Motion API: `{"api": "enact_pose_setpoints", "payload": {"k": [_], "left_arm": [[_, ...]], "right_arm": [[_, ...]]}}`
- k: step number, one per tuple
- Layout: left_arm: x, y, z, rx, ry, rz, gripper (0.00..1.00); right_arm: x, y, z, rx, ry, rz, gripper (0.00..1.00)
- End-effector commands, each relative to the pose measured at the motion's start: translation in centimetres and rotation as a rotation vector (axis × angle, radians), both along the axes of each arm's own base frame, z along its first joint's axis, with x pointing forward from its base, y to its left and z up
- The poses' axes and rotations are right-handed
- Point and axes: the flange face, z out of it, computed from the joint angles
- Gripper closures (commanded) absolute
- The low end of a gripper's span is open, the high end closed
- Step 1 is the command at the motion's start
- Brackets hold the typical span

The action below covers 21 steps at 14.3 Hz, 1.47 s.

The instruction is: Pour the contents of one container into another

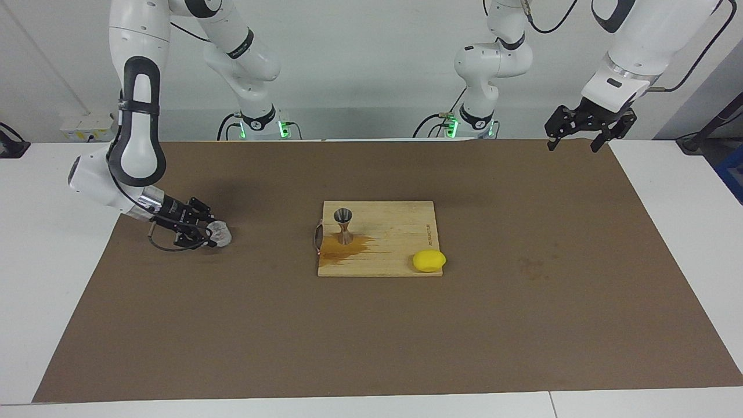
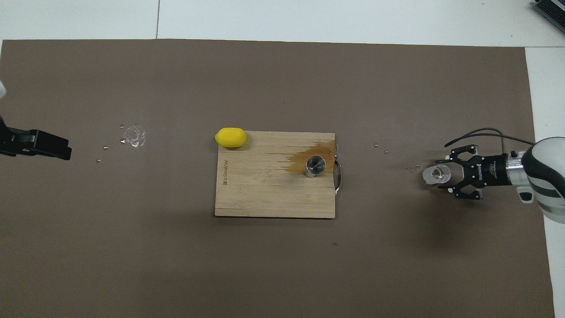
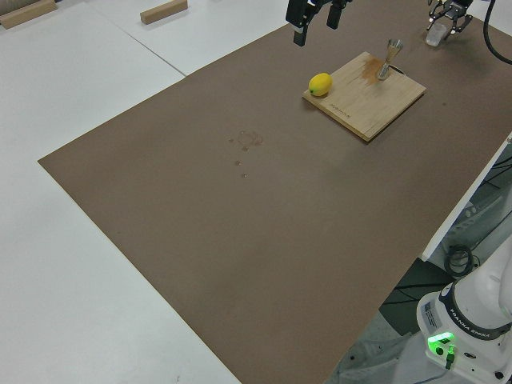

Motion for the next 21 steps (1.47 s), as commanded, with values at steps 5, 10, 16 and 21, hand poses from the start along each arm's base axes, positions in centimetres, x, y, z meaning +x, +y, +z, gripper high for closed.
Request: {"api": "enact_pose_setpoints", "payload": {"k": [5,10,16,21], "left_arm": [[-0.9,0.0,0.3,-0.008,0.005,0.013,0.00],[-0.9,0.0,0.3,-0.009,0.005,0.013,0.00],[-0.9,0.0,0.3,-0.009,0.005,0.013,0.00],[-0.9,0.0,0.3,-0.009,0.005,0.013,0.00]], "right_arm": [[-1.9,0.1,7.1,0.002,-0.080,0.060,0.01],[-0.9,6.4,9.4,-0.131,-0.086,0.317,0.01],[1.7,14.9,13.2,-0.348,-0.234,0.851,0.01],[1.5,19.3,21.6,-0.596,-0.349,1.225,0.01]]}}
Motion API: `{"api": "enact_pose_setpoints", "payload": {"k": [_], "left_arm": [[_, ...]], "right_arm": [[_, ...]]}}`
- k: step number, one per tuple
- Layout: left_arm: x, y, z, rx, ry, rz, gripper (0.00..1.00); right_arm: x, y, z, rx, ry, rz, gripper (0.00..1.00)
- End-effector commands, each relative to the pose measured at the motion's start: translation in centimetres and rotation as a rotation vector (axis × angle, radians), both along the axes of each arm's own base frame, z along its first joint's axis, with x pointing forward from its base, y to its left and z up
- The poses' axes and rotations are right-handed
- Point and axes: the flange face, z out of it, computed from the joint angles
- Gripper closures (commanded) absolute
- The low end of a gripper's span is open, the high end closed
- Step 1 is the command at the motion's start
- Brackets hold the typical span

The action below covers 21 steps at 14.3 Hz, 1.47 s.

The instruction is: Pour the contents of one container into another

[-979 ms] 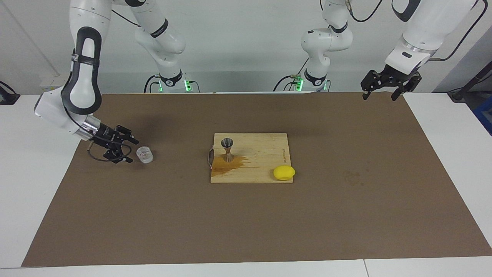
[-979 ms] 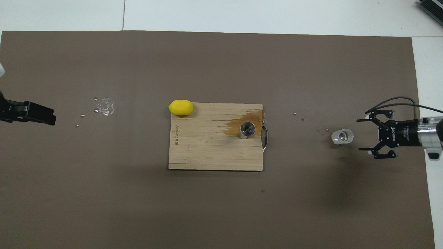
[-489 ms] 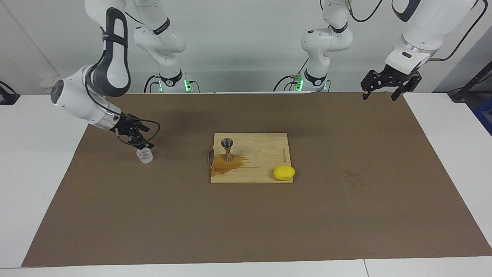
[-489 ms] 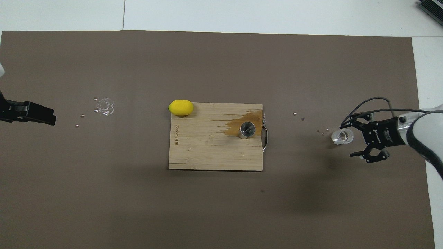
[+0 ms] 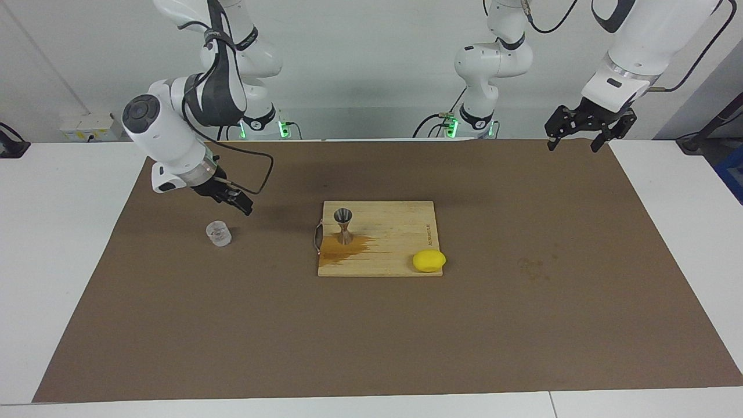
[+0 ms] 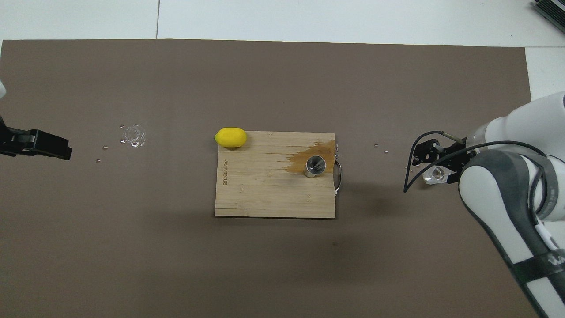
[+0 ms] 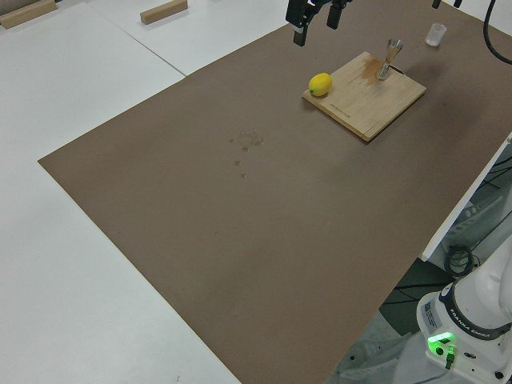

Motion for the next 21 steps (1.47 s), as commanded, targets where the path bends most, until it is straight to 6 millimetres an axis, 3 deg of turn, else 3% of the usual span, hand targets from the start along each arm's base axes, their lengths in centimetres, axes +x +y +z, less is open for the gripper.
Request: {"api": "enact_pose_setpoints", "payload": {"k": [1,3,5,9,13,21], "left_arm": [[-0.9,0.0,0.3,-0.009,0.005,0.013,0.00],[-0.9,0.0,0.3,-0.009,0.005,0.013,0.00],[-0.9,0.0,0.3,-0.009,0.005,0.013,0.00],[-0.9,0.0,0.3,-0.008,0.005,0.013,0.00],[-0.9,0.0,0.3,-0.009,0.005,0.013,0.00],[-0.9,0.0,0.3,-0.009,0.005,0.013,0.00]], "right_arm": [[-0.1,0.8,6.4,-0.079,-0.072,0.132,0.01],[0.8,0.3,11.8,-0.078,-0.115,0.214,0.01],[0.6,-0.5,15.6,-0.082,-0.131,0.243,0.01],[0.6,-2.6,19.4,-0.097,-0.113,0.261,0.00],[-0.3,-2.3,18.2,-0.049,-0.003,0.260,0.00],[-0.8,-1.6,18.1,-0.044,0.003,0.276,0.00]]}}
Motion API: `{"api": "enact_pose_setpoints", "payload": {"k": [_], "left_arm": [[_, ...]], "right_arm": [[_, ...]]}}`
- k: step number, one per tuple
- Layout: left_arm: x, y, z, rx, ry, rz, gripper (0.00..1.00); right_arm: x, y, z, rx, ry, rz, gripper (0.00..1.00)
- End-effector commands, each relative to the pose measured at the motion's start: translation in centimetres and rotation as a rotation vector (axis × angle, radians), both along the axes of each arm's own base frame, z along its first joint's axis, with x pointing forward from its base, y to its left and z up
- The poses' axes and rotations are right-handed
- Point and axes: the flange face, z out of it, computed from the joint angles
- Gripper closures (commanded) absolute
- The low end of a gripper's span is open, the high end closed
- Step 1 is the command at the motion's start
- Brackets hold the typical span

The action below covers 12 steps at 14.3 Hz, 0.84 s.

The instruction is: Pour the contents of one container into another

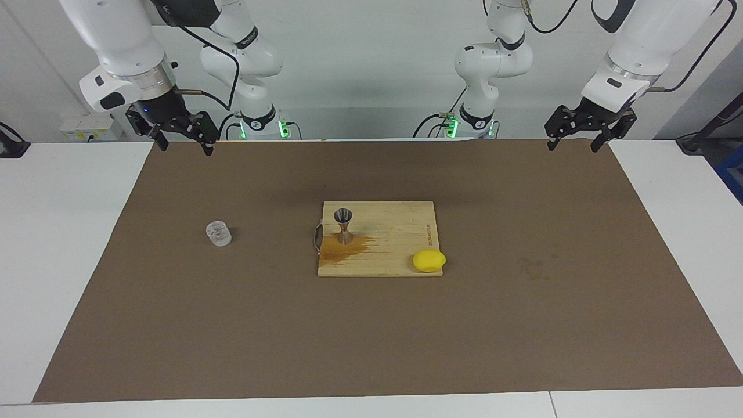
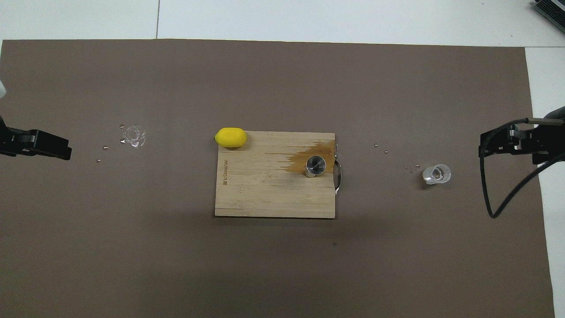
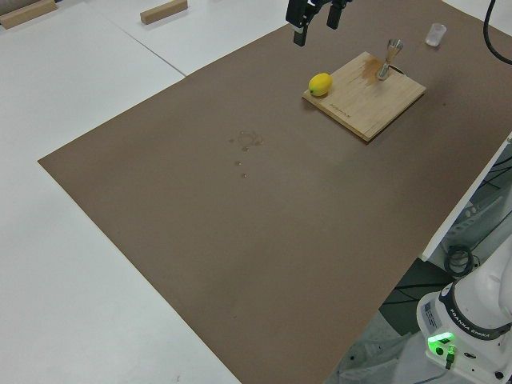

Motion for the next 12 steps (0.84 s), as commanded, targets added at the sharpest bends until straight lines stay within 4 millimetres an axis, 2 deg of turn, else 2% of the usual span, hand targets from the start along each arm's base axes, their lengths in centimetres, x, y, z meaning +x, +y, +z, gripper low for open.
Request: {"api": "enact_pose_setpoints", "payload": {"k": [1,12], "left_arm": [[-0.87,0.01,0.26,-0.009,0.005,0.013,0.00],[-0.87,0.01,0.26,-0.009,0.005,0.013,0.00]], "right_arm": [[-0.41,0.41,-0.01,0.021,0.016,0.031,0.00],[-0.49,-0.07,-0.52,0.021,0.008,0.024,0.00]]}}
